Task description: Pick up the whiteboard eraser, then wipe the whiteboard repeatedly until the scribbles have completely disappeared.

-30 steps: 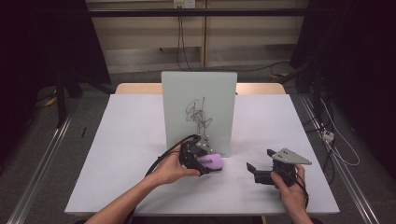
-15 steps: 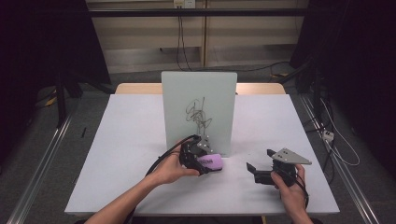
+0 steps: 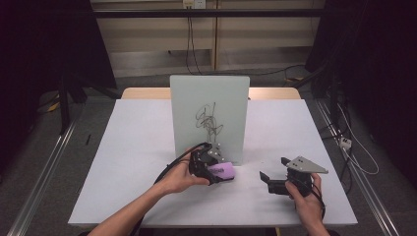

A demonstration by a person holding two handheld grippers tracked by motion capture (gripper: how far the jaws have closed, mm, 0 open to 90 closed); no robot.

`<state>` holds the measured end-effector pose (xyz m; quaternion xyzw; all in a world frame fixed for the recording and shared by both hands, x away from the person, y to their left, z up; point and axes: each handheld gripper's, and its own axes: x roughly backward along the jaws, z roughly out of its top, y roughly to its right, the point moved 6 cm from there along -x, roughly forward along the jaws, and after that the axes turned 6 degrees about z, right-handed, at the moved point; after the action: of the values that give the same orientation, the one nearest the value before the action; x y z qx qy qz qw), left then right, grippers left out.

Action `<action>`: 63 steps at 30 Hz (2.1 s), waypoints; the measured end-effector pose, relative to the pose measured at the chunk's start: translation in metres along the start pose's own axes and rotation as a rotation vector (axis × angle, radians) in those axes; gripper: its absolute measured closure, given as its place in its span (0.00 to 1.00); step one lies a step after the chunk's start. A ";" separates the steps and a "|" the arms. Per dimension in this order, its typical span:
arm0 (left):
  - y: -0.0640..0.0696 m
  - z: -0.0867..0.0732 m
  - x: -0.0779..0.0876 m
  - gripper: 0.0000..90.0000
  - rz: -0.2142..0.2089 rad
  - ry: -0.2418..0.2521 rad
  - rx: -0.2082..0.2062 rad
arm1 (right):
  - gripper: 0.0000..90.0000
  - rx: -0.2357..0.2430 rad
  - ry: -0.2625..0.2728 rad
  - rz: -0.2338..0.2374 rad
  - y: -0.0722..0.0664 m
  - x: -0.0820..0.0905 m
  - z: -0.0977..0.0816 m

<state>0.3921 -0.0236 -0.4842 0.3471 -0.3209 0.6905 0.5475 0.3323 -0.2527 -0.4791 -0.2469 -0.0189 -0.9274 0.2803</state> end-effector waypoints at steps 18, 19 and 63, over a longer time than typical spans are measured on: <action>-0.008 0.000 0.030 0.45 0.019 0.084 0.039 | 0.06 -0.012 0.001 -0.005 0.001 -0.002 0.001; -0.008 0.000 0.032 0.45 0.014 0.096 0.043 | 0.06 -0.012 0.001 -0.005 0.001 -0.002 0.001; -0.028 0.008 0.103 0.45 0.105 0.344 0.147 | 0.06 0.008 -0.009 0.007 -0.002 -0.004 0.001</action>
<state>0.4043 0.0299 -0.3927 0.2458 -0.1891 0.7888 0.5307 0.3340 -0.2490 -0.4799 -0.2502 -0.0232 -0.9251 0.2846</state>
